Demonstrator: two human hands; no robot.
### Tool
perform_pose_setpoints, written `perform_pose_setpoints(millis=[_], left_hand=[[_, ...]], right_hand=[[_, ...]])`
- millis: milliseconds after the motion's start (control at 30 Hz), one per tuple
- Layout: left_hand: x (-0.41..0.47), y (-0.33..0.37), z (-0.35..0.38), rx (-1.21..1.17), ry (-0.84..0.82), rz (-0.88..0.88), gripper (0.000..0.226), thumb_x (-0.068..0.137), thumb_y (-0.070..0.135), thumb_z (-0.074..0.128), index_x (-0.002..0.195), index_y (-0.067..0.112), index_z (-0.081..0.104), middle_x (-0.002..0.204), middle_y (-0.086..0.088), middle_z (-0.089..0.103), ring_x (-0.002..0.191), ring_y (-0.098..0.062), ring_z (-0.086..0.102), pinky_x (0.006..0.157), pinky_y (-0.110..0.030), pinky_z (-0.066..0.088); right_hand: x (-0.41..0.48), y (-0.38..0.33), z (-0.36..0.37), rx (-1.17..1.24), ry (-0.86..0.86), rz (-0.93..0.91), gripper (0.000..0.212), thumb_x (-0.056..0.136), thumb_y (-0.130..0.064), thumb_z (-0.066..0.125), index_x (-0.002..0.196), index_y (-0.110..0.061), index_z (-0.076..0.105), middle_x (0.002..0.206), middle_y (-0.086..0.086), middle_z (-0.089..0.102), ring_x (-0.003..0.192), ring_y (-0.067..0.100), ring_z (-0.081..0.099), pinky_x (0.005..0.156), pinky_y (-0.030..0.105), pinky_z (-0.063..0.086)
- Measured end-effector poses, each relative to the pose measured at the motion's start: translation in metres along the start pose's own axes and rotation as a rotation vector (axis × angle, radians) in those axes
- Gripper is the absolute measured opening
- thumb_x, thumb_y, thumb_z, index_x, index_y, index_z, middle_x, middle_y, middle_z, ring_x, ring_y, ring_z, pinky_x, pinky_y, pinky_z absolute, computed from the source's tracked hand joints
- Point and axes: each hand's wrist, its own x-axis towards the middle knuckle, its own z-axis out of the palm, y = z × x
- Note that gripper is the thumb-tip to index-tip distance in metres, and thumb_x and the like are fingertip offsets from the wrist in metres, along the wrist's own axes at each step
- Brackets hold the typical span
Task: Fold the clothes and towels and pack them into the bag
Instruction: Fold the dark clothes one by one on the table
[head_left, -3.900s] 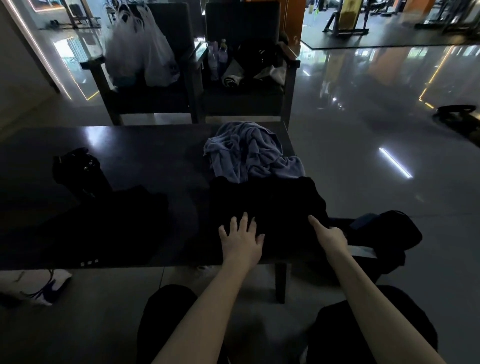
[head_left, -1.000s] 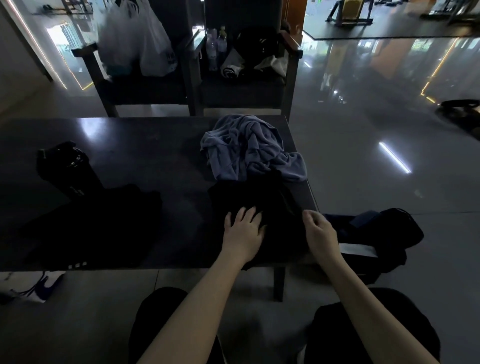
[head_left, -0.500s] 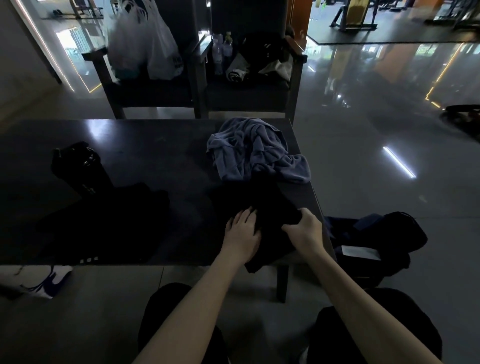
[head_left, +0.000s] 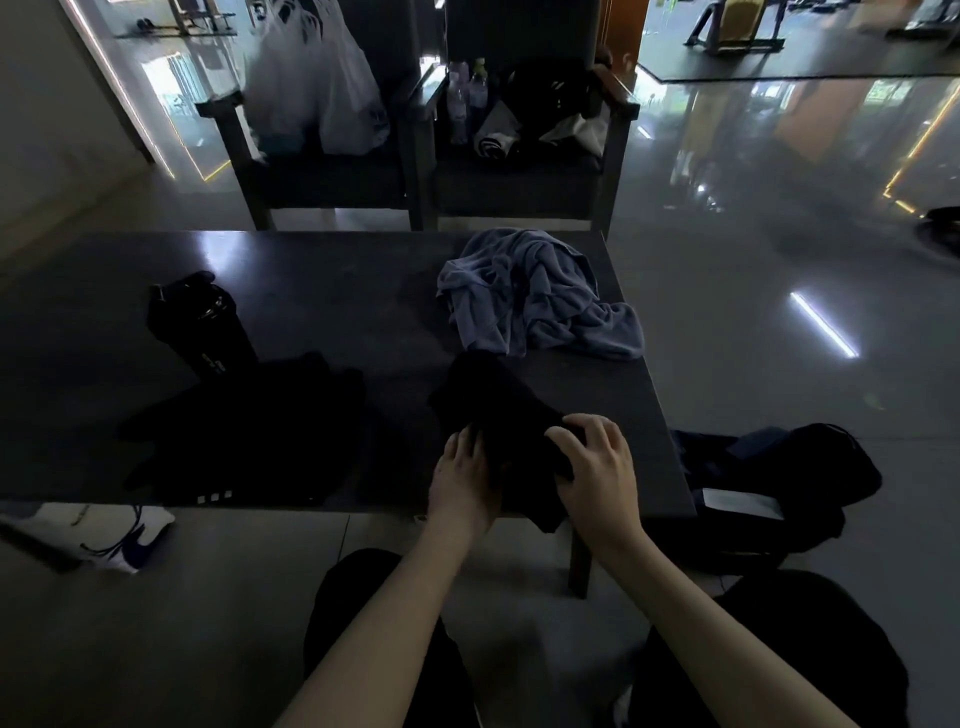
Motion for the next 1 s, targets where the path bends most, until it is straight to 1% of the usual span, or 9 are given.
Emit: perform_pose_setpoints(millis=[200, 333, 467, 567, 667, 733, 800, 900, 1000], left_hand=[[-0.016, 0.001, 0.004, -0.011, 0.046, -0.166, 0.079, 0.09, 0.058, 0.009, 0.15, 0.006, 0.01, 0.158, -0.012, 0.009, 0.146, -0.025, 0.007, 0.117, -0.035, 0.003], [-0.014, -0.007, -0.007, -0.112, 0.165, -0.133, 0.061, 0.094, 0.032, 0.046, 0.142, 0.004, 0.023, 0.149, -0.013, 0.022, 0.138, -0.028, 0.022, 0.114, -0.036, 0.018], [-0.007, -0.021, -0.021, 0.03, 0.368, 0.07, 0.078, 0.079, 0.019, 0.063, 0.147, 0.009, 0.027, 0.151, -0.011, 0.028, 0.139, -0.033, 0.026, 0.112, -0.049, 0.024], [0.005, -0.025, -0.03, 0.235, 0.302, 0.263, 0.071, 0.081, 0.01, 0.061, 0.146, 0.019, 0.035, 0.152, 0.0, 0.032, 0.143, -0.027, 0.023, 0.115, -0.052, 0.015], [0.006, -0.025, -0.028, 0.321, 0.346, 0.343, 0.038, 0.073, 0.007, 0.072, 0.11, 0.016, 0.069, 0.115, 0.0, 0.067, 0.121, -0.024, 0.055, 0.109, -0.05, 0.029], [0.004, -0.024, -0.025, 0.331, 0.412, 0.379, 0.023, 0.062, 0.006, 0.08, 0.081, 0.016, 0.072, 0.086, 0.0, 0.07, 0.095, -0.023, 0.066, 0.099, -0.05, 0.043], [0.004, -0.021, -0.022, 0.298, 0.441, 0.385, 0.018, 0.062, 0.004, 0.079, 0.074, 0.014, 0.069, 0.078, -0.001, 0.066, 0.084, -0.023, 0.066, 0.097, -0.048, 0.045], [0.004, -0.018, -0.023, 0.176, 0.399, 0.361, 0.014, 0.081, 0.019, 0.068, 0.093, 0.011, 0.066, 0.094, -0.004, 0.066, 0.097, -0.023, 0.062, 0.106, -0.045, 0.035], [-0.001, -0.017, -0.025, 0.212, 0.165, 0.347, 0.057, 0.087, 0.049, 0.055, 0.132, 0.015, 0.046, 0.127, 0.001, 0.049, 0.121, -0.018, 0.045, 0.112, -0.038, 0.023]], right_hand=[[-0.021, -0.012, 0.009, -0.108, -0.169, -0.021, 0.038, 0.077, -0.037, 0.056, 0.111, -0.021, 0.061, 0.126, 0.008, 0.057, 0.122, 0.03, 0.043, 0.093, 0.06, 0.04], [-0.028, -0.002, 0.015, -0.115, -0.187, -0.113, 0.041, 0.074, -0.042, 0.061, 0.107, -0.019, 0.058, 0.128, 0.01, 0.054, 0.125, 0.032, 0.039, 0.091, 0.06, 0.044], [-0.031, 0.006, 0.015, -0.109, -0.197, -0.197, 0.053, 0.066, -0.039, 0.078, 0.108, -0.018, 0.054, 0.129, 0.01, 0.052, 0.127, 0.033, 0.036, 0.095, 0.063, 0.039], [-0.029, 0.01, 0.012, -0.175, -0.201, -0.245, 0.058, 0.062, -0.044, 0.078, 0.108, -0.019, 0.055, 0.129, 0.007, 0.055, 0.126, 0.033, 0.039, 0.096, 0.065, 0.038], [-0.027, 0.013, 0.006, -0.234, -0.191, -0.244, 0.054, 0.058, -0.042, 0.082, 0.102, -0.017, 0.064, 0.127, 0.003, 0.061, 0.122, 0.032, 0.047, 0.096, 0.063, 0.039], [-0.025, 0.015, 0.002, -0.203, -0.168, -0.229, 0.045, 0.058, -0.033, 0.085, 0.096, -0.015, 0.068, 0.123, 0.002, 0.064, 0.117, 0.034, 0.054, 0.094, 0.057, 0.045], [-0.021, 0.019, 0.001, -0.143, -0.146, -0.212, 0.039, 0.058, -0.018, 0.086, 0.092, -0.012, 0.067, 0.118, 0.006, 0.066, 0.112, 0.036, 0.059, 0.088, 0.053, 0.05], [-0.011, 0.025, 0.003, -0.055, -0.082, -0.165, 0.043, 0.056, 0.002, 0.081, 0.09, -0.008, 0.058, 0.11, 0.016, 0.066, 0.107, 0.038, 0.059, 0.081, 0.052, 0.054], [-0.005, 0.026, 0.002, 0.013, 0.006, -0.145, 0.051, 0.056, 0.012, 0.076, 0.088, -0.011, 0.044, 0.104, 0.013, 0.055, 0.101, 0.029, 0.048, 0.073, 0.041, 0.055]])
